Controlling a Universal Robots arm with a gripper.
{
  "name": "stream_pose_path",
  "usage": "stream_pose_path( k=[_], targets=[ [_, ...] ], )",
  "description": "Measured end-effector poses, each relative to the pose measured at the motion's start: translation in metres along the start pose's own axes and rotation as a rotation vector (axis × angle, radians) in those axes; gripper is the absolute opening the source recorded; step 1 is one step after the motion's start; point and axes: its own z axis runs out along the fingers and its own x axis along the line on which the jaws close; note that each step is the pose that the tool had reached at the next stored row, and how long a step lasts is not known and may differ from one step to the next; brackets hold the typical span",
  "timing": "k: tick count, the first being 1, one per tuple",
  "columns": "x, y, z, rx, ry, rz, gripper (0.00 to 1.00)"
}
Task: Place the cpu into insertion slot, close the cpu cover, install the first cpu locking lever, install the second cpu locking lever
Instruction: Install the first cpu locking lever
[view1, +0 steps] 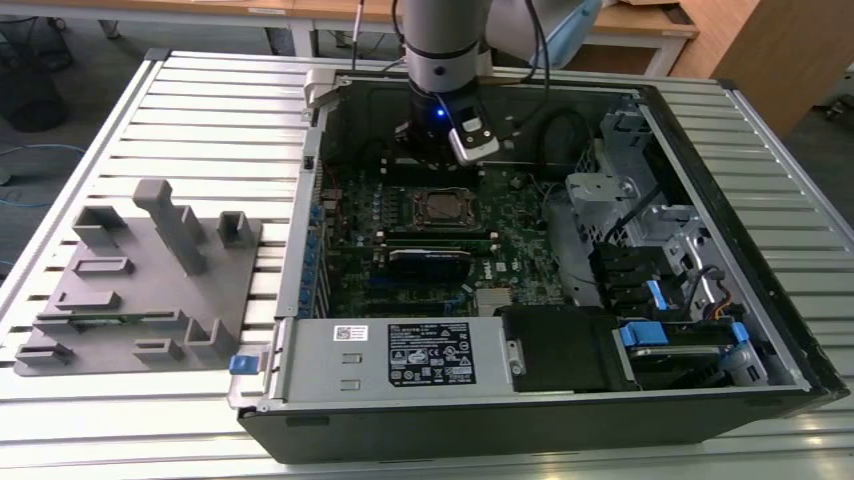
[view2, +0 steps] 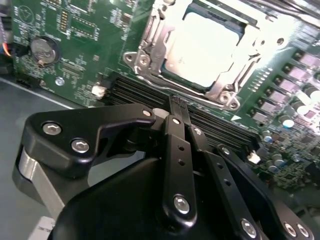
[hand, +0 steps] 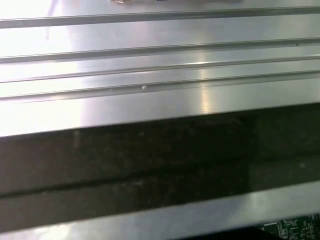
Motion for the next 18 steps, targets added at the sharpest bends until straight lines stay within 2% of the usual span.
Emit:
stream_pose_path(
  k=[2,7,9,12,15,16,17,18],
  targets=[
    [0.0021,-0.0004,-0.0001,0.0013,-0.0002,0.000,0.11],
    [0.0022,-0.0005,-0.0001,0.0017,-0.0001,0.000,0.11],
    [0.0022,-0.0007,-0.0001,0.0051,0.0018,0.000,0.11],
    [0.0021,-0.0013,-0.0002,0.0273,0.0140,-0.001,0.11],
    [0.0021,-0.0015,-0.0002,0.0622,0.0359,-0.004,0.11],
    [0.0021,-0.0015,0.0001,0.0697,0.0436,-0.006,0.11],
    [0.0018,-0.0016,0.0007,0.0729,0.0546,-0.013,0.11],
    [0.0015,-0.0016,0.0011,0.0728,0.0573,-0.018,0.11]
  ],
)
